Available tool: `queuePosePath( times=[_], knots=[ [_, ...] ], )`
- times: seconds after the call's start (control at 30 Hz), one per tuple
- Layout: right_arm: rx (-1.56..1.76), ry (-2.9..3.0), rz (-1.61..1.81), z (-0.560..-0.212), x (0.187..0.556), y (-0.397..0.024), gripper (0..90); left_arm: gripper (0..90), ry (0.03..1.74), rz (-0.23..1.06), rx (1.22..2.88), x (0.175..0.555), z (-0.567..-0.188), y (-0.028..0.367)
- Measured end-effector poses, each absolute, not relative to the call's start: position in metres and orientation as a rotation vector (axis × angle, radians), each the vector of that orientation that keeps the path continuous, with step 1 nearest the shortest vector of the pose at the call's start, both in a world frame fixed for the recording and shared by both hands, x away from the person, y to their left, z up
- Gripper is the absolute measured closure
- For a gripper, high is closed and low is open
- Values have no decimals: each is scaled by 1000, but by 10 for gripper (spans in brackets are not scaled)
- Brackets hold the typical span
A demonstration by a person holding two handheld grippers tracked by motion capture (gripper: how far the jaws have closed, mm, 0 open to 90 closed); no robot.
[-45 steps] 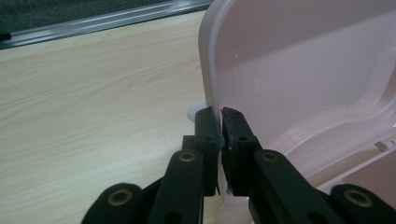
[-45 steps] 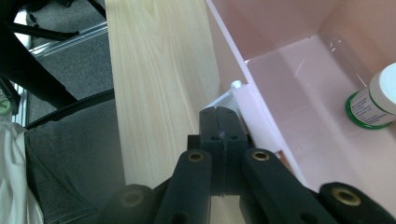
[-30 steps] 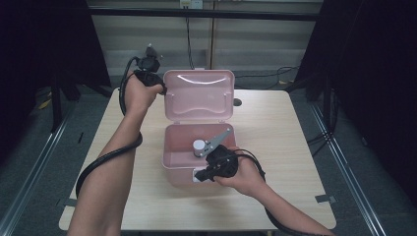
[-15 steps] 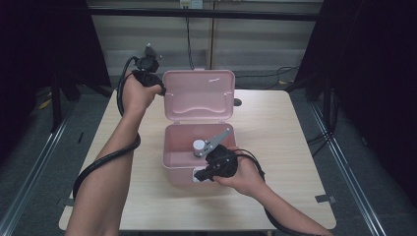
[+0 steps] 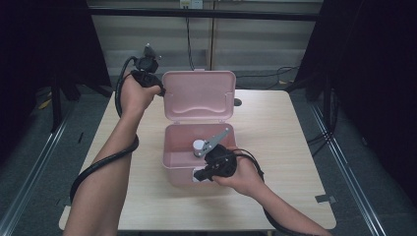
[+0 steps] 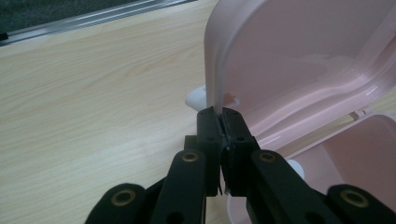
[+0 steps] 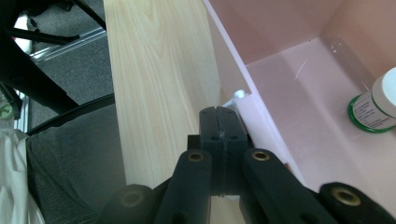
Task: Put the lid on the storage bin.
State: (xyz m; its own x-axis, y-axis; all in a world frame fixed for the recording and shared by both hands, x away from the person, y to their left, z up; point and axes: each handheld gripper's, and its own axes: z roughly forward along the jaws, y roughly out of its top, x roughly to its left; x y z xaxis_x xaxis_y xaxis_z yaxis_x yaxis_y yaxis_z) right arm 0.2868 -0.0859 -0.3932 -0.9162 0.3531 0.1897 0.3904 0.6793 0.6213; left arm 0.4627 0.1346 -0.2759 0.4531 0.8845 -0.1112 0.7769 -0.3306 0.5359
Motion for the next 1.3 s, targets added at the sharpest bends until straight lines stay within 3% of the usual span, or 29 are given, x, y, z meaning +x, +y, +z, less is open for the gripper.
queuePosePath(
  times=[1.3],
  knots=[
    [-637,-2840,-1046,-392,287,-83,900,873,1348,308,2215,442,-269,134]
  ],
)
